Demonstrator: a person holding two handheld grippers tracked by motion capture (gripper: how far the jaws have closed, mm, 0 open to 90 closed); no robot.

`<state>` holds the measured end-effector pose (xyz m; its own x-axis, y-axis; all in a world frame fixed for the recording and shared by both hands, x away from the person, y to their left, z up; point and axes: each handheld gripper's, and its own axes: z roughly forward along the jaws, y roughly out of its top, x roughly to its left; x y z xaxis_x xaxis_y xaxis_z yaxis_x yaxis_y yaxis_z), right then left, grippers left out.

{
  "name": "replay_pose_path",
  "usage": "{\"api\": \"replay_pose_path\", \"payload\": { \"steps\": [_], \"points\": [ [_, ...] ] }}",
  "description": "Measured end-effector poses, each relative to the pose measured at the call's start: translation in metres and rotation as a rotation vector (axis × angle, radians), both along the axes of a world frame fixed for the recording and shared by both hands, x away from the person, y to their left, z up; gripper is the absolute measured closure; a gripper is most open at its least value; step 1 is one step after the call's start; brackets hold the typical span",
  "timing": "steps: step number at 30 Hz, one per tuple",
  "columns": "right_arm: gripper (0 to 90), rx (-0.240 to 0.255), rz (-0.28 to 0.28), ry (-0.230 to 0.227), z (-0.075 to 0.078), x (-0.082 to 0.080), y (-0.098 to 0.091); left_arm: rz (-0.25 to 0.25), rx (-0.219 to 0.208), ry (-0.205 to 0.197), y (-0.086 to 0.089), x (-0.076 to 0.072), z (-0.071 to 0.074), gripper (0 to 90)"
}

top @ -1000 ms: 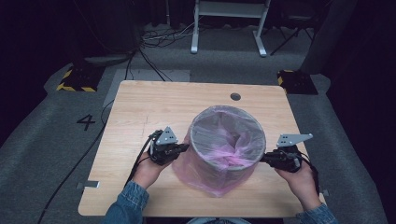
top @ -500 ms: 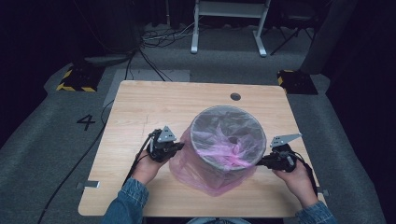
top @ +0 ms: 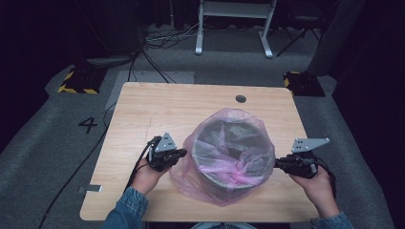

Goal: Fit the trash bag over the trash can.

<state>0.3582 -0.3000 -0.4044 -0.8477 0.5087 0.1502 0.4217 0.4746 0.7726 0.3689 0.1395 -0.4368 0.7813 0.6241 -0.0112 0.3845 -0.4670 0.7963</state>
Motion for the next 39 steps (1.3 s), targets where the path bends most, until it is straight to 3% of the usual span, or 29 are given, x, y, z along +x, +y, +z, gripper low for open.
{"api": "replay_pose_path", "payload": {
  "steps": [1, 3, 5, 11, 13, 17, 19, 22, 24, 27, 29, 30, 32, 34, 35, 37, 38, 39],
  "points": [
    [90.0, -0.006, -0.003, 0.003, -0.002, 0.003, 0.003, 0.001, 0.050, 0.015, -0.006, 0.003, -0.007, 90.0],
    [90.0, -0.039, 0.001, 0.031, -0.011, 0.011, 0.011, -0.012, 0.108, 0.025, -0.015, 0.004, -0.014, 90.0],
    [90.0, -0.091, 0.005, 0.075, -0.024, 0.018, 0.018, -0.038, 0.146, 0.036, -0.024, 0.004, -0.020, 90.0],
    [90.0, -0.225, 0.035, 0.203, -0.054, 0.018, 0.026, -0.114, 0.159, 0.045, -0.037, -0.012, -0.023, 90.0],
    [90.0, -0.260, 0.042, 0.216, -0.059, 0.014, 0.025, -0.136, 0.178, 0.048, -0.039, -0.021, -0.025, 90.0],
    [90.0, -0.279, 0.059, 0.232, -0.061, 0.000, 0.017, -0.140, 0.272, 0.058, -0.034, -0.031, -0.034, 90.0],
    [90.0, -0.277, 0.054, 0.234, -0.061, -0.006, 0.010, -0.133, 0.241, 0.089, -0.025, -0.032, -0.039, 90.0],
    [90.0, -0.267, 0.042, 0.236, -0.059, -0.016, -0.001, -0.091, 0.219, 0.094, -0.010, -0.034, -0.040, 90.0],
    [90.0, -0.256, 0.019, 0.229, -0.057, -0.021, -0.011, -0.038, 0.209, 0.087, 0.000, -0.034, -0.037, 89.9],
    [89.4, -0.227, -0.034, 0.213, -0.053, -0.023, -0.027, 0.078, 0.131, 0.052, 0.016, -0.032, -0.028, 87.8],
    [64.4, -0.209, -0.055, 0.155, -0.049, -0.027, -0.029, 0.099, 0.083, 0.023, 0.020, -0.032, -0.020, 70.7],
    [54.1, -0.193, -0.061, 0.110, -0.045, -0.030, -0.028, 0.087, 0.049, 0.011, 0.022, -0.033, -0.016, 63.1],
    [40.8, -0.144, -0.044, 0.025, -0.035, -0.038, -0.024, 0.012, -0.033, -0.010, 0.024, -0.037, -0.007, 51.6],
    [38.6, -0.106, -0.005, -0.051, -0.024, -0.046, -0.014, -0.072, -0.102, -0.035, 0.018, -0.041, 0.000, 44.0],
    [42.9, -0.097, 0.018, -0.078, -0.020, -0.049, -0.008, -0.105, -0.110, -0.047, 0.013, -0.043, 0.003, 41.7],
    [61.1, -0.100, 0.050, -0.115, -0.012, -0.051, 0.006, -0.154, -0.087, -0.063, -0.002, -0.046, 0.007, 42.6],
    [69.6, -0.110, 0.055, -0.120, -0.010, -0.050, 0.012, -0.165, -0.051, -0.070, -0.011, -0.047, 0.007, 49.8],
    [77.7, -0.117, 0.055, -0.111, -0.009, -0.047, 0.017, -0.156, -0.019, -0.084, -0.016, -0.047, 0.007, 64.9]
  ]
}}
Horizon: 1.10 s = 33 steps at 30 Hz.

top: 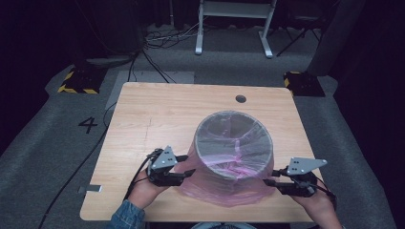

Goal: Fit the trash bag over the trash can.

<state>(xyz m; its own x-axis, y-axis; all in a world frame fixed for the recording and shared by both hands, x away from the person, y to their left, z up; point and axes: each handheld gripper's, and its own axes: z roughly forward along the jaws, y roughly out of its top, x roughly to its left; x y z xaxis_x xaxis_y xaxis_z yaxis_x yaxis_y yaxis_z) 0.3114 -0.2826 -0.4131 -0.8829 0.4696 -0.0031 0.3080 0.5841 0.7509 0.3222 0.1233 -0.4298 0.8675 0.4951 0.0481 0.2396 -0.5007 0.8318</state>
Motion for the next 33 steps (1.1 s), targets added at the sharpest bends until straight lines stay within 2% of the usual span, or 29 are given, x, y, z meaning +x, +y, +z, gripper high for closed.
{"api": "replay_pose_path", "payload": {
  "steps": [1, 2, 6, 8, 9, 10, 11, 12, 14, 15, 17, 19, 21, 22, 23, 25, 28, 30, 33],
  "points": [
    [83.1, 0.000, -0.002, 0.008, 0.000, 0.002, 0.002, 0.019, 0.037, -0.021, -0.005, 0.001, -0.001, 76.7],
    [87.3, -0.003, -0.006, 0.018, 0.000, 0.006, 0.004, 0.029, 0.051, -0.029, -0.008, 0.003, -0.002, 87.4],
    [89.9, 0.006, -0.030, 0.069, -0.009, 0.021, 0.001, 0.045, -0.003, -0.008, -0.008, 0.014, -0.006, 90.0],
    [89.5, 0.033, -0.032, 0.097, -0.013, 0.026, -0.003, 0.040, -0.005, -0.007, -0.009, 0.013, -0.007, 89.9],
    [85.5, 0.045, -0.023, 0.114, -0.014, 0.028, -0.004, 0.043, 0.011, -0.014, -0.010, 0.011, -0.007, 89.6],
    [75.8, 0.031, -0.025, 0.123, -0.015, 0.028, -0.005, 0.056, 0.019, -0.026, -0.011, 0.010, -0.008, 82.4],
    [64.6, 0.026, -0.024, 0.113, -0.016, 0.028, -0.005, 0.071, 0.015, -0.039, -0.011, 0.009, -0.009, 68.6],
    [56.4, 0.037, -0.025, 0.103, -0.016, 0.026, -0.006, 0.064, -0.007, -0.033, -0.007, 0.009, -0.009, 59.2],
    [45.9, 0.065, -0.007, 0.115, -0.014, 0.024, -0.011, 0.059, -0.042, -0.013, 0.000, 0.008, -0.008, 50.9],
    [43.1, 0.087, 0.001, 0.123, -0.011, 0.023, -0.014, 0.069, -0.047, -0.021, 0.004, 0.007, -0.007, 47.7],
    [34.1, 0.118, -0.004, 0.102, -0.002, 0.019, -0.024, 0.093, -0.047, -0.023, 0.013, 0.004, -0.006, 45.2],
    [25.9, 0.121, -0.019, 0.083, 0.004, 0.017, -0.029, 0.127, -0.046, -0.015, 0.023, 0.002, -0.007, 44.8],
    [26.0, 0.118, -0.045, 0.092, 0.010, 0.015, -0.033, 0.178, -0.037, 0.011, 0.033, 0.000, -0.010, 45.0],
    [24.9, 0.098, -0.051, 0.117, 0.013, 0.014, -0.035, 0.190, -0.033, 0.020, 0.035, 0.000, -0.011, 45.4],
    [24.9, 0.090, -0.049, 0.122, 0.014, 0.014, -0.035, 0.209, -0.032, 0.028, 0.039, 0.000, -0.013, 45.6],
    [23.9, 0.079, -0.053, 0.107, 0.020, 0.014, -0.035, 0.239, -0.029, 0.041, 0.049, -0.001, -0.017, 45.8],
    [15.3, 0.076, -0.076, 0.104, 0.027, 0.016, -0.034, 0.286, -0.018, 0.060, 0.059, -0.001, -0.023, 45.8],
    [15.4, 0.087, -0.088, 0.077, 0.033, 0.016, -0.032, 0.313, -0.004, 0.069, 0.065, -0.001, -0.028, 45.6],
    [13.3, 0.146, -0.109, 0.037, 0.044, 0.016, -0.030, 0.342, 0.000, 0.091, 0.072, 0.000, -0.035, 45.3]
  ]
}}
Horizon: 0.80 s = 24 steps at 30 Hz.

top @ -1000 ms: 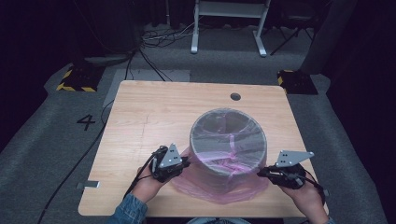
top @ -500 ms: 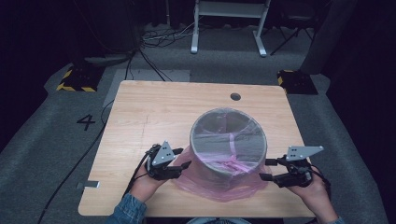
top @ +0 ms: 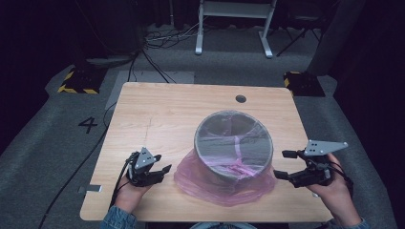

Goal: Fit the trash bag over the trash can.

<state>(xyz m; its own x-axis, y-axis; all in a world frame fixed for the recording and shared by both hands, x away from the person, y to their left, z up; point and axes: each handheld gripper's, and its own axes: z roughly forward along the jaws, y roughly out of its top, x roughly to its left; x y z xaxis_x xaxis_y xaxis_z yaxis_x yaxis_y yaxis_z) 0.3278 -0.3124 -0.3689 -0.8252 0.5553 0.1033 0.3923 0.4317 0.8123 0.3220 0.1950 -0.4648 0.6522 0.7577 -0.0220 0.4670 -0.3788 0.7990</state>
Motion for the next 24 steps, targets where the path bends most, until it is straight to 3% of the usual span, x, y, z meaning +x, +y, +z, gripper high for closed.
{"api": "replay_pose_path", "payload": {
  "steps": [3, 6, 9, 11, 14, 17, 22, 23, 24],
  "points": [
    [12.8, 0.029, -0.111, -0.062, 0.013, -0.001, 0.002, 0.014, 0.007, 0.021, 0.006, 0.000, -0.006, 45.0],
    [8.9, 0.051, -0.197, -0.034, 0.024, 0.002, 0.005, 0.023, 0.019, 0.030, 0.010, -0.002, -0.009, 45.0],
    [8.9, 0.047, -0.164, -0.040, 0.031, 0.002, 0.009, 0.029, 0.033, 0.039, 0.013, -0.002, -0.013, 46.7],
    [8.2, 0.090, -0.146, -0.036, 0.038, 0.001, 0.013, 0.039, 0.036, 0.052, 0.015, -0.002, -0.016, 46.5],
    [0.0, 0.096, -0.134, -0.049, 0.049, 0.003, 0.019, 0.057, 0.037, 0.062, 0.017, 0.000, -0.019, 46.1],
    [8.8, 0.080, -0.142, -0.072, 0.059, 0.007, 0.030, 0.068, 0.047, 0.061, 0.020, 0.001, -0.021, 45.5],
    [9.5, 0.042, -0.144, -0.139, 0.076, 0.014, 0.049, 0.080, 0.079, 0.058, 0.023, 0.003, -0.025, 45.1],
    [15.4, 0.044, -0.141, -0.146, 0.079, 0.015, 0.051, 0.087, 0.086, 0.057, 0.023, 0.003, -0.026, 45.0],
    [27.3, 0.049, -0.110, -0.132, 0.082, 0.017, 0.054, 0.089, 0.093, 0.058, 0.024, 0.004, -0.027, 45.0]
  ]
}}
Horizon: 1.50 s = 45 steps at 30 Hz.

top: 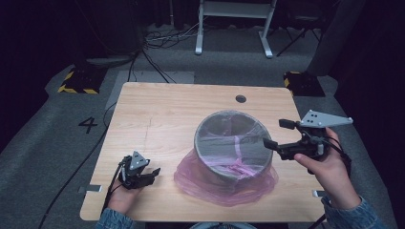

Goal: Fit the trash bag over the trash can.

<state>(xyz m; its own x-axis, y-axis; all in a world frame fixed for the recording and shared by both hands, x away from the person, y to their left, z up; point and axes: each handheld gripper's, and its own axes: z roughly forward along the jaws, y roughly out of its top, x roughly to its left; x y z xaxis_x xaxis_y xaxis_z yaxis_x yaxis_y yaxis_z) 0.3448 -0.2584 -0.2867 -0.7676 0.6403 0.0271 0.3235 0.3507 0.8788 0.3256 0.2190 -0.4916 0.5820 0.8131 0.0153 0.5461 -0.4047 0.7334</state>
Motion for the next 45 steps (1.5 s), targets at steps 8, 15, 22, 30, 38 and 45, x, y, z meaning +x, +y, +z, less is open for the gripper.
{"api": "replay_pose_path", "payload": {
  "steps": [8, 15, 22, 30, 38, 45],
  "points": [
    [23.3, 0.079, 0.045, 0.054, 0.007, 0.020, 0.019, 0.012, 0.038, 0.004, 0.004, 0.006, -0.005, 44.8],
    [22.7, 0.060, 0.041, 0.031, 0.015, 0.032, 0.045, 0.022, 0.025, 0.012, 0.007, 0.008, -0.008, 43.0],
    [22.0, 0.035, 0.060, 0.012, 0.009, 0.036, 0.088, 0.030, -0.008, 0.008, 0.010, 0.010, -0.011, 40.3],
    [26.4, -0.048, 0.086, 0.054, -0.014, 0.049, 0.119, 0.033, -0.023, 0.006, 0.012, 0.012, -0.012, 38.2],
    [34.4, -0.163, 0.123, 0.133, -0.047, 0.061, 0.137, 0.033, -0.022, 0.007, 0.012, 0.012, -0.012, 38.2],
    [33.5, -0.246, 0.116, 0.159, -0.063, 0.067, 0.147, 0.033, -0.022, 0.007, 0.012, 0.012, -0.012, 38.2]
  ]
}}
